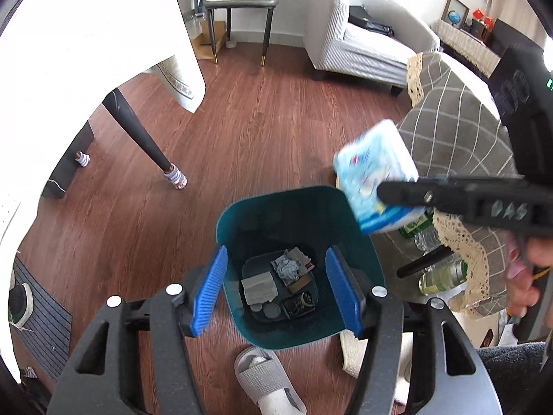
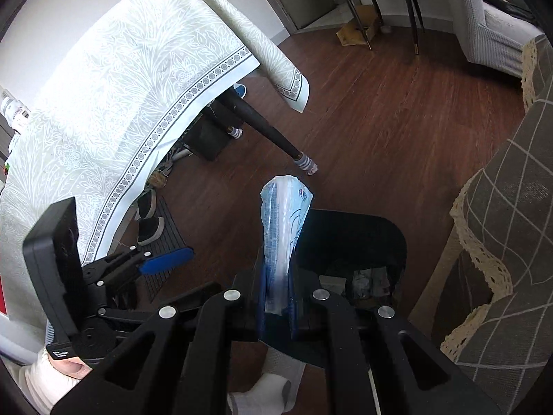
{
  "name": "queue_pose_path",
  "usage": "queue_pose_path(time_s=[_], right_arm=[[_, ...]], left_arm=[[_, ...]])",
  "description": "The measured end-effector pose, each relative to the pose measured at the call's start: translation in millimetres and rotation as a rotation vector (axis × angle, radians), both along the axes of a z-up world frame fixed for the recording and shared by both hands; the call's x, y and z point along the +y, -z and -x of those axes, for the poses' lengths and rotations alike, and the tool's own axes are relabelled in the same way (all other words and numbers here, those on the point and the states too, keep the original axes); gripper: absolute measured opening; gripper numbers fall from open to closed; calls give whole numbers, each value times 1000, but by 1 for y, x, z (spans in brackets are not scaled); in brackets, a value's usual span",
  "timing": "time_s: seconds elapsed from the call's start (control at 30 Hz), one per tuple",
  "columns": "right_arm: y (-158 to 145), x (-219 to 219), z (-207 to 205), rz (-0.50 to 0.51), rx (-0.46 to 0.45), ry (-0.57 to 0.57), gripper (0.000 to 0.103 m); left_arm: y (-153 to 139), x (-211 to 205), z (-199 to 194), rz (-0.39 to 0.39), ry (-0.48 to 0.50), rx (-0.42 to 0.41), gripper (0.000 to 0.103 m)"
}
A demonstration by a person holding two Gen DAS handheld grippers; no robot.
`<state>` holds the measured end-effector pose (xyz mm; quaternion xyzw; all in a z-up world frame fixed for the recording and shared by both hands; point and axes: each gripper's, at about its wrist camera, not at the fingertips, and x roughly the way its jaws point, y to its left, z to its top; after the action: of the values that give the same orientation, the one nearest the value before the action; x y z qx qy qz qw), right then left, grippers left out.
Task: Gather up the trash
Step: 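Open right tool over the teal bin to drop the wipes pack, then move both open tools back toward the tape roll and crumpled paper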
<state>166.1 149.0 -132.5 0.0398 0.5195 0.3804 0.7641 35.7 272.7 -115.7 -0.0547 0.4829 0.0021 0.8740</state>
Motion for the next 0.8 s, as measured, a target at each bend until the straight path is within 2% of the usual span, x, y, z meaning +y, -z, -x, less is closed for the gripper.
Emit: queue_pose_path(time_s=[0.1, 0.3, 0.43, 0.47, 0.5, 0.57, 0.8], right_arm=[[11, 4, 1, 24, 22, -15, 10], [28, 9, 5, 81, 53, -49, 10], [32, 7, 9, 118, 51, -51, 12], [33, 6, 7, 123, 53, -44, 17], [35, 4, 7, 124, 63, -38, 27], [37, 1, 9, 127, 75, -39, 36], [21, -13, 18, 110, 38, -50, 36]], left_arm=[[-17, 1, -1, -23, -5, -46, 63], [-42, 5, 0, 0, -25, -123, 60], [-53, 8, -4, 27, -47, -148, 53], [-56, 8, -3, 33, -48, -155, 52], [-60, 7, -3, 37, -50, -165, 51], [-68, 5, -3, 46, -48, -183, 50], [-93, -9, -2, 84, -37, -244, 49]])
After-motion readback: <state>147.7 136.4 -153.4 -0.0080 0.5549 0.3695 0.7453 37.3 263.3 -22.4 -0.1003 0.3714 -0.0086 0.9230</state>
